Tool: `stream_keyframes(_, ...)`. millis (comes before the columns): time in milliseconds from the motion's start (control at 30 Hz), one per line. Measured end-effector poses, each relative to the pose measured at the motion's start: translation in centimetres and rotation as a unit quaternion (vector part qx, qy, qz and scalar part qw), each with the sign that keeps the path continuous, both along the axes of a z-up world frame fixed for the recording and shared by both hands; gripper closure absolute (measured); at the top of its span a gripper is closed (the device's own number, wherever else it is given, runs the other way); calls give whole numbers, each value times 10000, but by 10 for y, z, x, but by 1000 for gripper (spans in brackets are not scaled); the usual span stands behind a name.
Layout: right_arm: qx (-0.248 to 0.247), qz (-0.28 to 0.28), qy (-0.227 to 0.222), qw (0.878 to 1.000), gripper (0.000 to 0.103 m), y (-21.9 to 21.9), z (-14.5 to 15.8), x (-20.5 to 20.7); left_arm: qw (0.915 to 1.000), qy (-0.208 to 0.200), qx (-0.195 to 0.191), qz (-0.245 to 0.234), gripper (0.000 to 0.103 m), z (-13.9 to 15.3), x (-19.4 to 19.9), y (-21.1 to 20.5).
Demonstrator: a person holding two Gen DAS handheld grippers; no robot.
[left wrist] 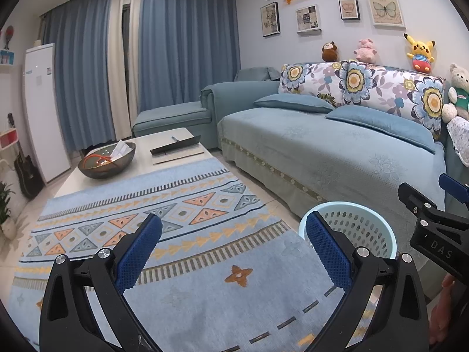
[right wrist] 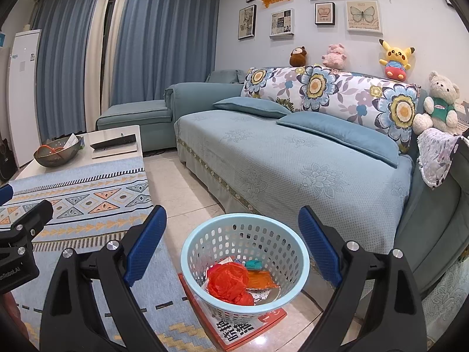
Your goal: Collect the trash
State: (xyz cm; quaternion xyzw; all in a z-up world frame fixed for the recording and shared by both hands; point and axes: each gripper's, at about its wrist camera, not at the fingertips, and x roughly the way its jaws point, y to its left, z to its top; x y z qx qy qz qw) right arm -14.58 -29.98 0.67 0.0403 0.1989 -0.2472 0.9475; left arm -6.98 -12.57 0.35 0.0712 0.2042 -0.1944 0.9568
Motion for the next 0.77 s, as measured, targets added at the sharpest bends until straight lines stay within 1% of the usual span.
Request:
stream_keyframes(200, -17, -9, 15, 10000, 16, -1, -1, 0, 10000, -2, -3, 28, 8, 0, 0, 0)
stream_keyframes(467, -3, -57, -92, 9999, 16, -8, 1, -5, 9998, -157, 114, 65, 9, -1, -4, 1)
stream_keyframes(567, 32, -45, -75, 10000, 16, -11, 1, -6, 9999, -76, 110, 8, 8, -1, -3, 1)
stream_keyframes(667, -27, -69, -20, 10000, 16, -12, 1, -6, 9999, 73, 14, -94, 7, -2, 1, 4)
stream_keyframes(767, -84, -137, -25, 9999, 16, -12, -1, -7, 10000, 57, -20, -75, 7, -1, 2, 6)
